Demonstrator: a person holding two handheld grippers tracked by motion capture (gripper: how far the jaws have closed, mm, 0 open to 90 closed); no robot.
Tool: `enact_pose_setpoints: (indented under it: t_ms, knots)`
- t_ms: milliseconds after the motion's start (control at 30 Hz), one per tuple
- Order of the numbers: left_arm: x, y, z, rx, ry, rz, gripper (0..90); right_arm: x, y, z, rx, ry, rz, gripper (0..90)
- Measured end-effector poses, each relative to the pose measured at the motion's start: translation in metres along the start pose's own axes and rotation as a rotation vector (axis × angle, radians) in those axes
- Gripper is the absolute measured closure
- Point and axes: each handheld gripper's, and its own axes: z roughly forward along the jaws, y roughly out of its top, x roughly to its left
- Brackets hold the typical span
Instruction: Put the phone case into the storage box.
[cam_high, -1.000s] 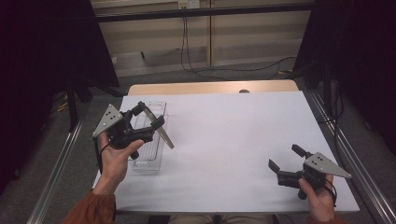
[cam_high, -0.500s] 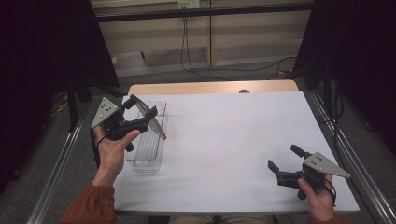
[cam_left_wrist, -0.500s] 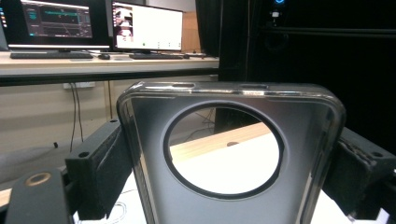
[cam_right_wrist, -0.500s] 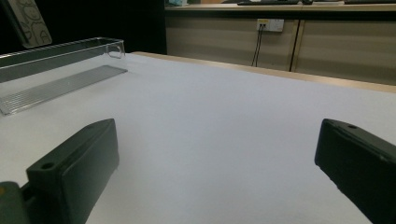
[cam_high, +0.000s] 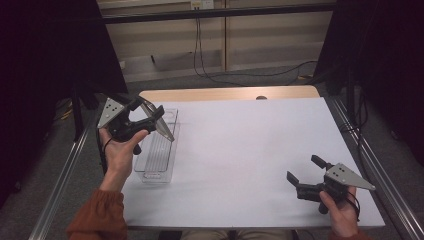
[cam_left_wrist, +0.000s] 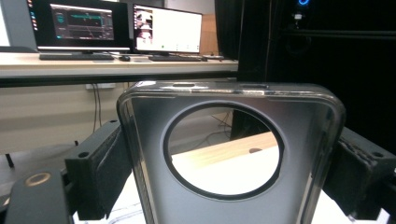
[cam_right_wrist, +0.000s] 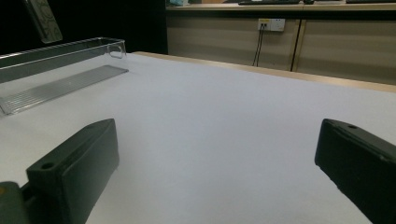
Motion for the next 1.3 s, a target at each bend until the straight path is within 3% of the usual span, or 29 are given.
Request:
enact_pose_setpoints:
  t_ms: [133,233,400,867,900,967,1067,1300]
  knots:
    - [0.005,0.001,0.005,0.019,0.024,0.02,12.6,0.0,0.0,0.0,-0.001,0.0,-0.005,0.0]
    - [0.006,0.0,0.01,0.004,0.041,0.004,12.6,-0.001,0.0,0.0,0.002,0.001,-0.003,0.0]
    - [0.012,-0.002,0.017,0.023,0.069,0.015,12.5,-0.001,-0.001,0.0,0.001,0.002,-0.002,0.0]
    - [0.022,-0.004,0.031,0.057,0.1,0.048,12.5,-0.002,-0.001,-0.001,-0.01,0.011,-0.014,0.0]
    - [0.021,-0.004,0.033,0.042,0.098,0.037,12.5,-0.002,-0.001,-0.001,-0.01,0.01,-0.014,0.0]
    - [0.023,-0.003,0.034,0.047,0.096,0.056,12.5,-0.002,-0.001,-0.001,-0.01,0.012,-0.013,0.0]
    - [0.023,-0.002,0.037,0.049,0.111,0.045,12.5,-0.001,-0.001,-0.001,-0.005,0.013,-0.009,0.0]
    - [0.028,-0.001,0.043,0.059,0.133,0.063,12.5,-0.002,-0.002,0.0,-0.004,0.019,-0.01,0.0]
